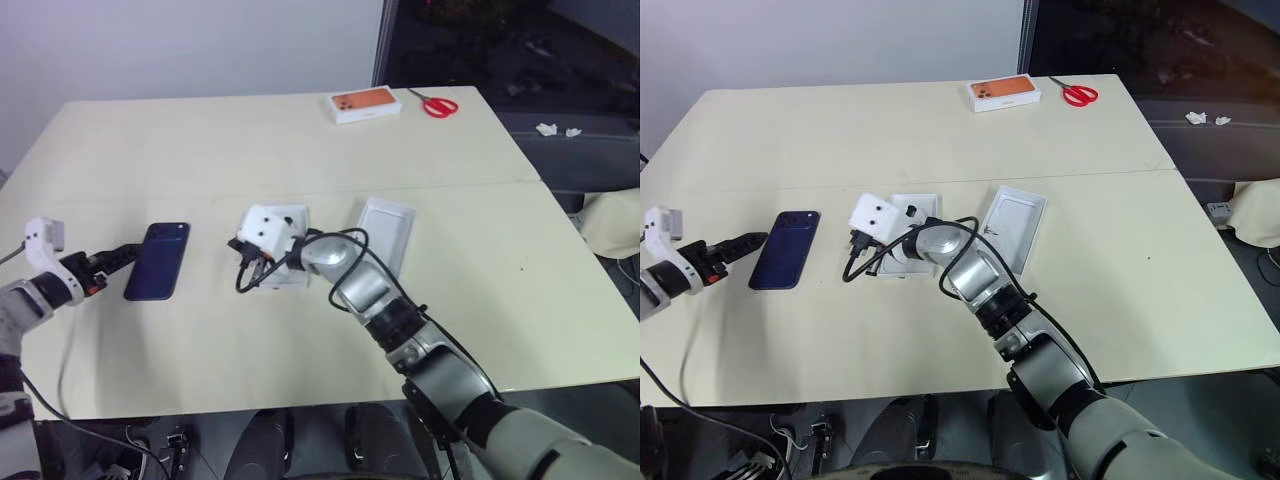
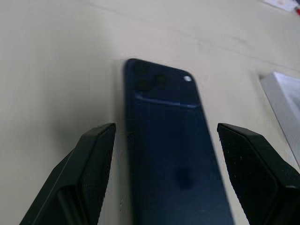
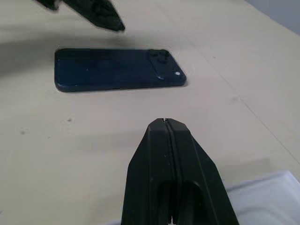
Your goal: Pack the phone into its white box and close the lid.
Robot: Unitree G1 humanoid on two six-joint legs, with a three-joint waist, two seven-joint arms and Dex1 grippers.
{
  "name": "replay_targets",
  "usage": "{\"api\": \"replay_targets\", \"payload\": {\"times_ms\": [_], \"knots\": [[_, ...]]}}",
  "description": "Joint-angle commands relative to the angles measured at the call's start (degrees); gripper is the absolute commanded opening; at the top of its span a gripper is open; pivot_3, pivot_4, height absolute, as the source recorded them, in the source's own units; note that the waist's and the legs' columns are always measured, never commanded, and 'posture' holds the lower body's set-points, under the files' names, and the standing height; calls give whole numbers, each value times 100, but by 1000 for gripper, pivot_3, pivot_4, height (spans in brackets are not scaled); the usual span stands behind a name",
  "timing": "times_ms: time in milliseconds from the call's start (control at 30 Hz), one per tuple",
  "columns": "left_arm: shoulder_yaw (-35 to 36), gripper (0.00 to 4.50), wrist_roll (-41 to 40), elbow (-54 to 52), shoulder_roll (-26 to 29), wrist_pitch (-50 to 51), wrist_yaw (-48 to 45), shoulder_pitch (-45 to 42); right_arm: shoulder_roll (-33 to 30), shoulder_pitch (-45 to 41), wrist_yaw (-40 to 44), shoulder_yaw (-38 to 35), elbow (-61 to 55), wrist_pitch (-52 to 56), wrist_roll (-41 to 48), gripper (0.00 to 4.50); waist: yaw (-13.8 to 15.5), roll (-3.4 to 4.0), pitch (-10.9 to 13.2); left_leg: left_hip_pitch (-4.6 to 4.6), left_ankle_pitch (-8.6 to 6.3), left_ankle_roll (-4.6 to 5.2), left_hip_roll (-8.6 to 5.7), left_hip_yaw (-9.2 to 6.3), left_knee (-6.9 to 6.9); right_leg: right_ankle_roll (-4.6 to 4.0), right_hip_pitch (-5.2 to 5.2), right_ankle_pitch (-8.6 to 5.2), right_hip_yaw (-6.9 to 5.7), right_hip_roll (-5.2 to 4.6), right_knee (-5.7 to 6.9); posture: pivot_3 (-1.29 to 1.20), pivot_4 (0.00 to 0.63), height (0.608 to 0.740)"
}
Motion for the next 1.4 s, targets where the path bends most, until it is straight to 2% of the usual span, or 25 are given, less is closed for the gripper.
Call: {"api": "replay_targets", "payload": {"times_ms": [33, 167, 400, 767, 1067, 1400], "knots": [[-77, 3669, 145, 512, 206, -126, -424, -216, 337, -260, -84, 81, 331, -337, -89, 0, 4, -1, 0, 0, 0, 0, -1, 0, 0, 0, 0, 0, 0, -1, 0, 0, 150, 740], [-306, 3669, 327, 1158, 284, -106, -868, -505, 755, -573, -472, 165, 1090, -532, -378, 0, 5, -6, -3, 0, 0, 0, -1, -1, 1, 0, -2, 0, -2, -1, 4, 0, 150, 740], [-654, 3669, 561, 1959, 237, 146, -1473, -1102, 1135, -847, -583, 262, 1818, -629, -546, 0, -1, -11, -5, 0, 0, 0, -3, -4, 2, 0, -9, 0, -6, -1, 6, 0, 150, 740], [-1338, 3669, 1159, 2616, -15, 371, -2208, -1642, 1395, -1188, -809, 246, 2510, -705, -662, 0, 19, -10, -6, 1, 1, 0, -8, -5, 6, 0, -7, 0, -5, -1, 11, 0, 150, 740], [-1393, 3669, 1302, 2496, -246, 373, -2233, -1722, 1838, -1626, -638, 176, 2822, -210, -448, 0, 54, -5, -9, 6, 0, 0, -15, -12, 14, 0, 4, 0, -8, -7, 15, 0, 150, 740], [-1244, 3669, 863, 1219, -540, 1185, -2191, -1197, 2016, -1629, -430, 79, 2636, 281, -109, 0, 37, -4, -11, 7, 0, 1, -17, -13, 15, 0, 5, 0, -6, -9, 17, 0, 150, 740]]}}
